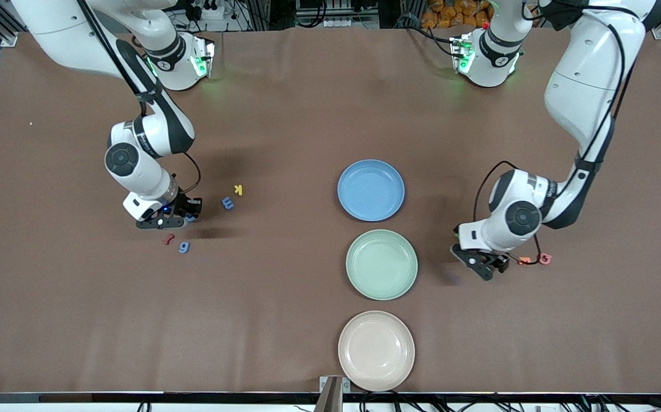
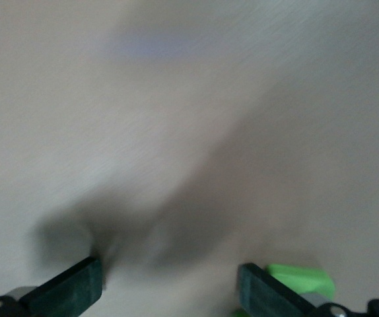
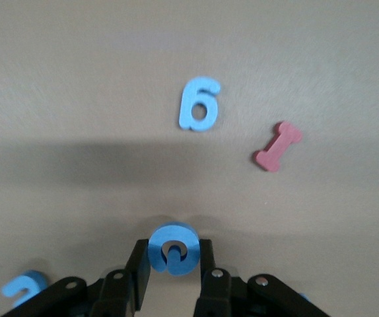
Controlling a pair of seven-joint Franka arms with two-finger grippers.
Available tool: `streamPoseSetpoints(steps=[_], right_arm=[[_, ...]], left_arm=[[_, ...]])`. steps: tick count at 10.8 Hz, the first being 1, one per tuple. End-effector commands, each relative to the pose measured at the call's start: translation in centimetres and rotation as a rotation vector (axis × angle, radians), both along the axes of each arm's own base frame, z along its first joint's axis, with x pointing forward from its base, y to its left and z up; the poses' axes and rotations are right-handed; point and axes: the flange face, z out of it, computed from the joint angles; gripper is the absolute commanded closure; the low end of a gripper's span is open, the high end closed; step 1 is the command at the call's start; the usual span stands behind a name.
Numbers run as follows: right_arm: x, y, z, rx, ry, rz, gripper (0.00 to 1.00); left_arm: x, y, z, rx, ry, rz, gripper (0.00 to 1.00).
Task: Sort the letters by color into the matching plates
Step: 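Grasp the blue c with the right gripper while the left gripper nears b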
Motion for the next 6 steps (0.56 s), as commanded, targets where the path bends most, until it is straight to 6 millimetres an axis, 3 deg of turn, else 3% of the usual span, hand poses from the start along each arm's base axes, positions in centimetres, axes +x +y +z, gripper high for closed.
streamPoseSetpoints(steps=[1,3,6], right_arm=[[2.7,6.8,6.5,-0.019,0.007,-0.136,1.00],[2.4,13.2,8.7,0.049,-0.013,-0.215,1.00],[-0.4,23.4,10.5,0.139,0.014,-0.319,1.00]], left_arm=[[-0.9,-1.6,0.6,0.021,-0.005,0.028,0.00],[-1.2,-1.1,0.7,0.037,0.017,0.022,0.00],[-1.2,0.1,1.5,0.063,0.058,-0.043,0.00]])
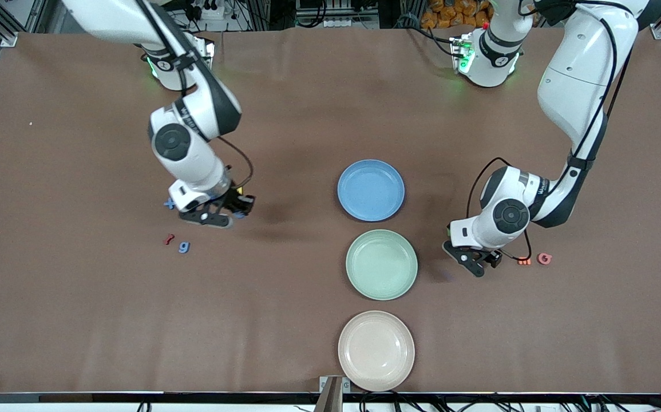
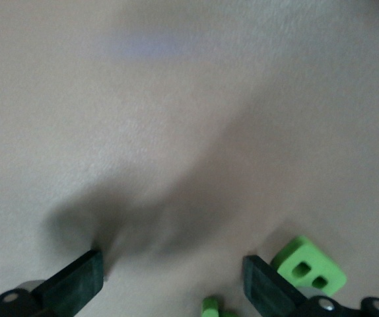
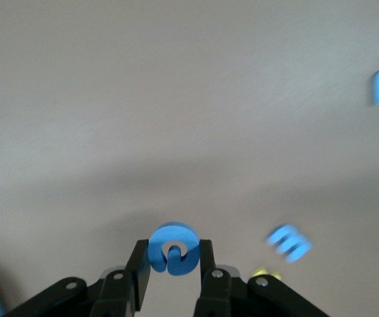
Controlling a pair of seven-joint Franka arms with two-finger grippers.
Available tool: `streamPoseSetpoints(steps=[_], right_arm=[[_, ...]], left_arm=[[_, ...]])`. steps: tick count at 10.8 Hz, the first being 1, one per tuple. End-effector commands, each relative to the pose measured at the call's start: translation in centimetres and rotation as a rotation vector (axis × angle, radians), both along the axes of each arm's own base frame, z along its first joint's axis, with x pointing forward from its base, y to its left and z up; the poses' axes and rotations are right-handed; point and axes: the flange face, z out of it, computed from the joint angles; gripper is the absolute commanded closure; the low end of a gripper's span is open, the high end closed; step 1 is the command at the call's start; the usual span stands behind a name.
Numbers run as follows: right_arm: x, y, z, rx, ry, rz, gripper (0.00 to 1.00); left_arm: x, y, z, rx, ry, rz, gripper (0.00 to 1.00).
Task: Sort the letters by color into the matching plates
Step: 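Carry the blue c into the blue plate and open the right gripper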
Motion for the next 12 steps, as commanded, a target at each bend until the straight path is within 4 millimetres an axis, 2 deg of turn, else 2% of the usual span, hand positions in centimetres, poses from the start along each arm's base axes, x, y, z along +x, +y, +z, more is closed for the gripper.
streamPoseSetpoints(steps=[1,3,6,9,11,12], right_arm=[[-2.7,9.0,0.6,0.049,0.034,-0.119,1.00],[-4.4,15.0,-0.1,0.067,0.045,-0.178,1.00],[-6.4,22.4,-1.4,0.099,0.059,-0.251,1.00],[-7.5,27.2,-3.7,0.105,0.049,-0.302,1.00],[-8.5,28.7,-4.6,0.104,0.040,-0.314,1.00],[-8.8,29.0,-4.9,0.111,0.040,-0.327,0.84]], left_arm=[[-1.1,1.3,1.5,0.060,0.059,-0.046,0.00],[-1.0,1.5,3.1,0.078,0.072,-0.068,0.00],[-1.4,1.5,3.1,0.085,0.088,-0.081,0.00],[-1.8,0.9,2.8,0.088,0.100,-0.147,0.00],[-2.4,1.1,2.6,0.092,0.111,-0.171,0.00],[-2.5,1.4,2.4,0.102,0.107,-0.181,0.00]])
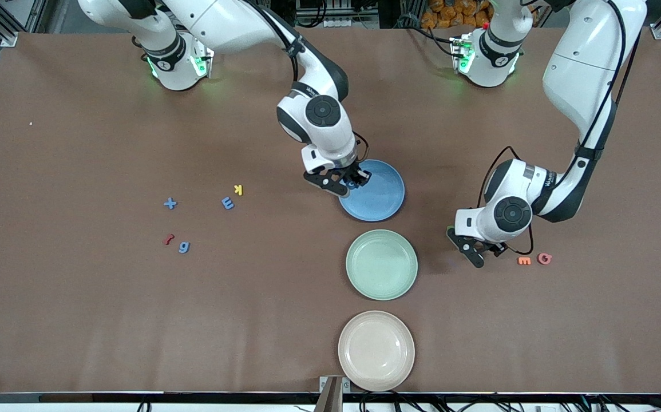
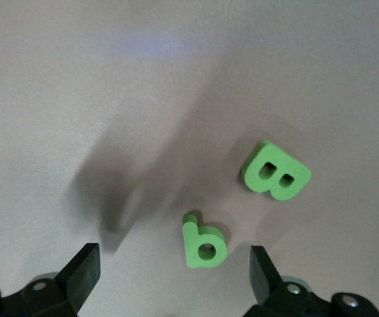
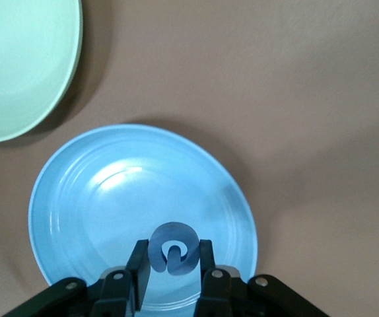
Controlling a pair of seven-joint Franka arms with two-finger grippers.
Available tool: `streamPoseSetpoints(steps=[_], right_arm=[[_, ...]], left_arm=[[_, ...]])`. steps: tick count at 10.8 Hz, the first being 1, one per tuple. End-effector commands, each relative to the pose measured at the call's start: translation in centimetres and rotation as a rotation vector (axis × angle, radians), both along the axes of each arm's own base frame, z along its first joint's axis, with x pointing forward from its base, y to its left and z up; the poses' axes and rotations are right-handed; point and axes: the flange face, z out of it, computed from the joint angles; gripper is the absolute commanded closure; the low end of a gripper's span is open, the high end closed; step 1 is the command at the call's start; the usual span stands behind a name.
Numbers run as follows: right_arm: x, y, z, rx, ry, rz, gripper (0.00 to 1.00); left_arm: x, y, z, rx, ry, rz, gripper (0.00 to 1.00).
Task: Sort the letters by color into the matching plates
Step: 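Carry the blue c into the blue plate and open the right gripper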
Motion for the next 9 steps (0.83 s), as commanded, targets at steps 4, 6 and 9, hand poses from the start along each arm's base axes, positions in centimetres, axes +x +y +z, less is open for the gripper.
streamPoseSetpoints(steps=[4,6,9], right_arm=[[-0.3,1.7,-0.2,0.013,-0.024,-0.033,0.31],[0.4,1.4,0.8,0.016,-0.033,-0.035,0.25],[5.5,-4.4,4.4,-0.056,-0.030,-0.018,0.28]], left_arm=[[-1.1,0.3,0.3,0.003,-0.046,-0.051,0.00],[-2.1,1.4,0.1,-0.035,-0.099,-0.045,0.00],[-3.0,1.7,0.2,-0.039,-0.102,-0.051,0.00]])
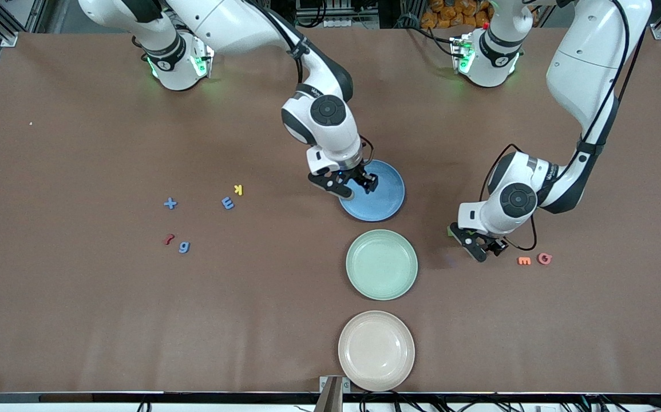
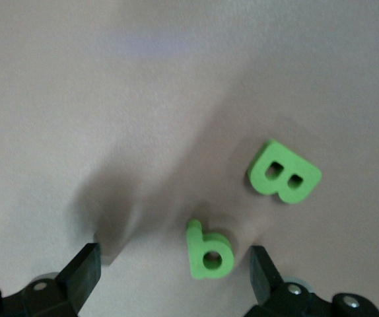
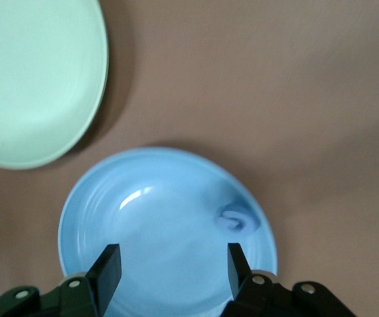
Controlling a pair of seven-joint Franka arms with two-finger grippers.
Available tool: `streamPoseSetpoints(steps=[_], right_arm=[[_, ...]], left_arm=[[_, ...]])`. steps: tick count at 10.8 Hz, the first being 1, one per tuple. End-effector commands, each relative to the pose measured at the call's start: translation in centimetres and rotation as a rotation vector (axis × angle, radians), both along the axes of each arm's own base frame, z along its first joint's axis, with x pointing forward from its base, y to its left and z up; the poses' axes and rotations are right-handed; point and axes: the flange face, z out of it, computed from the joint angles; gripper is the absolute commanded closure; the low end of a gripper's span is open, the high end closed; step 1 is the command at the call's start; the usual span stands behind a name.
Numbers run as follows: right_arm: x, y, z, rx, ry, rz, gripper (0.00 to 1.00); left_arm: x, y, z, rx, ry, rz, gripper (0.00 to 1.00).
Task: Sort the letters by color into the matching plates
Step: 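Carry the blue c into the blue plate and open the right gripper, then grasp the blue 3 with the right gripper while the left gripper grasps b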
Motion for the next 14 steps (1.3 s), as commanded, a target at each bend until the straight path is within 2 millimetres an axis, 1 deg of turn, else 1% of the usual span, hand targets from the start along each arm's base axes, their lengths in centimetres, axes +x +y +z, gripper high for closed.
streamPoseSetpoints(steps=[1,2,3,4,5,7,9,10,11,13,14], right_arm=[[5.8,-7.2,4.5,-0.077,0.008,0.029,0.28],[6.8,-9.6,5.3,-0.093,0.010,0.074,0.30],[7.9,-13.1,6.0,-0.112,0.010,0.124,0.31],[8.1,-16.4,6.2,-0.133,0.016,0.194,0.31],[8.0,-19.2,5.9,-0.153,0.029,0.261,0.31],[7.5,-24.5,4.7,-0.193,0.093,0.445,0.32],[6.4,-29.9,3.2,-0.201,0.130,0.597,0.32],[5.8,-31.3,2.6,-0.203,0.140,0.673,0.32],[5.0,-32.0,1.8,-0.208,0.143,0.716,0.32],[4.6,-33.1,0.7,-0.225,0.122,0.788,0.32],[4.1,-33.8,-0.4,-0.223,0.110,0.833,0.32]], left_arm=[[-1.6,0.6,1.2,0.014,-0.012,-0.030,0.00],[-1.7,0.5,1.1,0.015,-0.010,-0.032,0.00],[-1.7,0.5,1.1,0.015,-0.010,-0.032,0.00],[-1.7,0.4,1.1,0.014,-0.011,-0.032,0.00],[-1.6,0.5,1.2,0.011,-0.011,-0.025,0.00],[-1.2,0.2,1.0,-0.005,-0.029,-0.021,0.00],[-1.2,0.1,0.5,-0.022,-0.043,-0.014,0.00],[-1.2,-0.2,0.6,-0.025,-0.049,-0.017,0.00],[-1.3,-0.4,0.5,-0.026,-0.048,-0.014,0.00],[-1.5,-0.4,-0.3,-0.030,-0.040,-0.013,0.00],[-1.5,-0.3,-0.3,-0.030,-0.039,-0.010,0.00]])
